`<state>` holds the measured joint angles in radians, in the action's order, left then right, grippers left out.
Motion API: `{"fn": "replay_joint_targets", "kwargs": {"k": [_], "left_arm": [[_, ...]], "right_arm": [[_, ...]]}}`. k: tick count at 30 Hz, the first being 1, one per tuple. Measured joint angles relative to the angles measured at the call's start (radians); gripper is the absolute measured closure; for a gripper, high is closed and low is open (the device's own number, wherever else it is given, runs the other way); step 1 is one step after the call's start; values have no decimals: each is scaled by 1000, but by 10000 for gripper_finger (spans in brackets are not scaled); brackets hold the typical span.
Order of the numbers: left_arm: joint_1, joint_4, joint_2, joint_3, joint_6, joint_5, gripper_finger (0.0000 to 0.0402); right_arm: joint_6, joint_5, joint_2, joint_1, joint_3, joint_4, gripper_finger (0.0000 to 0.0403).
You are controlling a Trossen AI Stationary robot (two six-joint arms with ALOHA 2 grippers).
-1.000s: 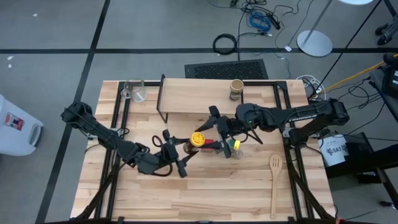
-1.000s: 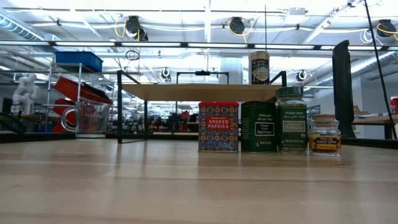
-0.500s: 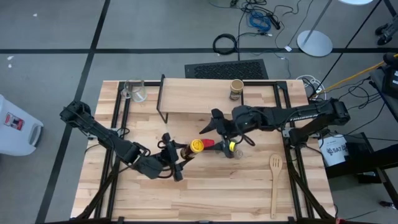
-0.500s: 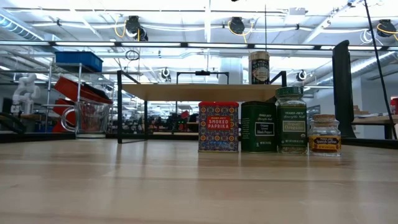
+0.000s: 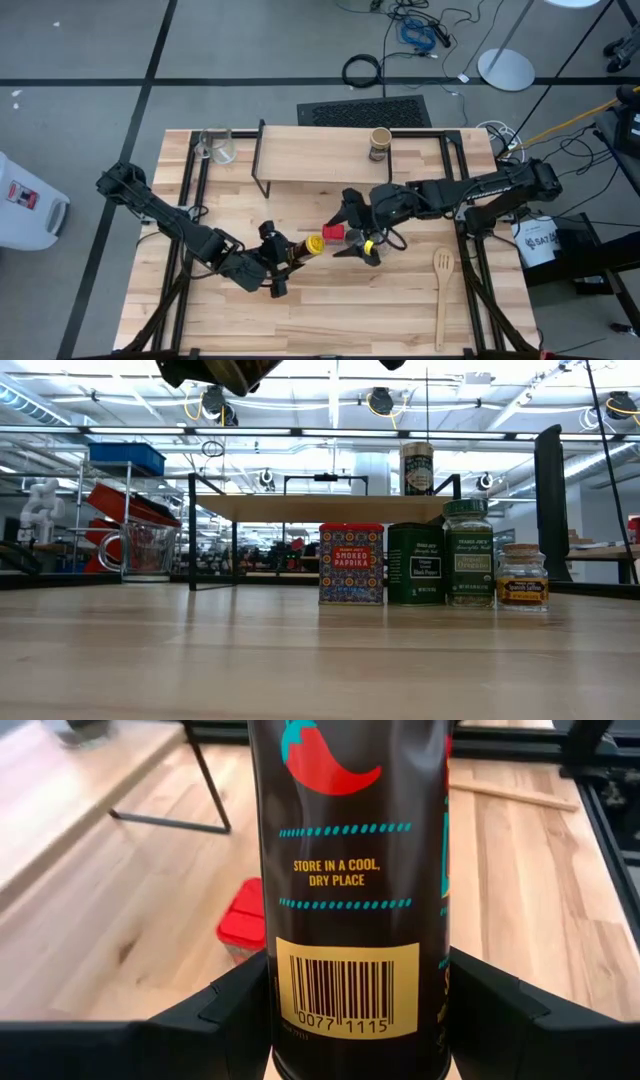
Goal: Shelf spices
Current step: Put the yellow seasoning bottle on the shelf
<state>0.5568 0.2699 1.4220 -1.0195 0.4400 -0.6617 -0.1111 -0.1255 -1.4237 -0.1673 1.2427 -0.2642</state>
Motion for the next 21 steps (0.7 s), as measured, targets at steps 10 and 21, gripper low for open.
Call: {"fn": "replay_joint_targets", "kwargs": {"k": [10, 21], "left_arm": [[-45, 33, 0, 0, 0, 70, 162], [-93, 55, 0, 0, -8, 139, 162]], "right_arm": [[-2, -1, -67, 23, 0, 57, 45], [1, -11, -92, 38, 0, 82, 46]]}}
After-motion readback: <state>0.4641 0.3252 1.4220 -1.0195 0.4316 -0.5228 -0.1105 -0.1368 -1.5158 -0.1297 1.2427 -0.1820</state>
